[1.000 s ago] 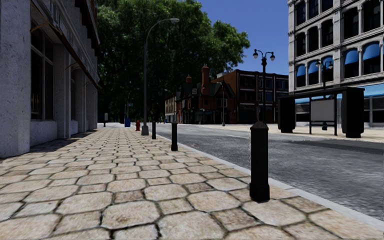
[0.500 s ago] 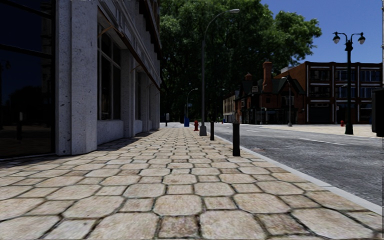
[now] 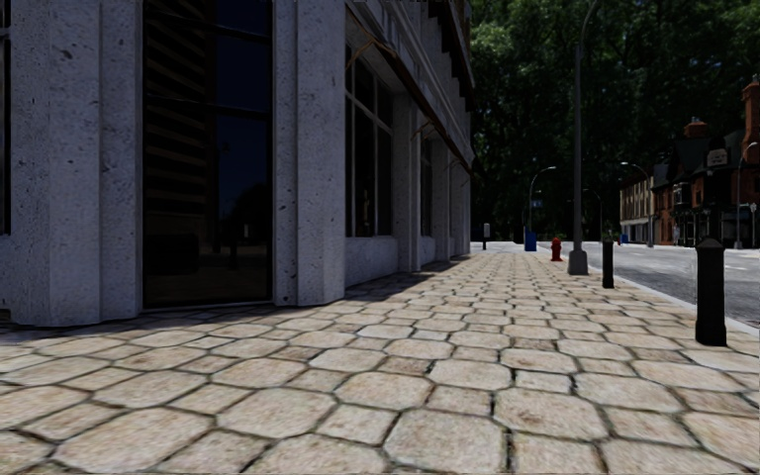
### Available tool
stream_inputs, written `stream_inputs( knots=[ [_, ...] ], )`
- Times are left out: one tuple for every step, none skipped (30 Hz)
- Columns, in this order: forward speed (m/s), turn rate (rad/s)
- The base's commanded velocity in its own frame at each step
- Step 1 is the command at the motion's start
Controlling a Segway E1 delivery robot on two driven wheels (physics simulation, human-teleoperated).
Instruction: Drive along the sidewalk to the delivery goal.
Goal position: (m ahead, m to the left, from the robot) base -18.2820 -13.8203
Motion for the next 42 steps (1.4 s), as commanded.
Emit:
stream_inputs(
  knots=[
    [1.48, 0.96],
    [1.48, 0.96],
    [1.48, 0.96],
    [1.48, 0.96],
    [1.48, 0.96],
    [1.48, 0.96],
    [1.48, 0.96],
    [1.48, 0.96],
    [1.48, 0.96],
    [1.48, 0.96],
    [1.48, 0.96],
    [1.48, 0.96],
    [1.48, 0.96],
    [1.48, 0.96],
    [1.48, 0.96],
    [1.48, 0.96],
    [1.48, 0.96],
    [1.48, 0.96],
    [1.48, 0.96],
    [1.48, 0.96],
    [1.48, 0.96],
    [1.48, 0.96],
    [1.49, 0.96],
    [1.49, 0.96],
    [1.49, 0.96],
    [1.49, 0.96],
    [1.49, 0.96],
    [1.50, 0.96],
    [1.50, 0.96],
    [1.51, 0.96],
    [1.55, 0.96],
    [1.68, 0.96],
    [1.68, 0.96],
    [2.00, 0.96],
    [2.00, 0.96],
    [2.00, 0.96],
    [2.00, 0.96],
    [2.00, 0.96],
    [2.00, 0.96],
    [2.00, 0.96],
    [2.00, 0.96],
    [2.00, 0.96]
  ],
)
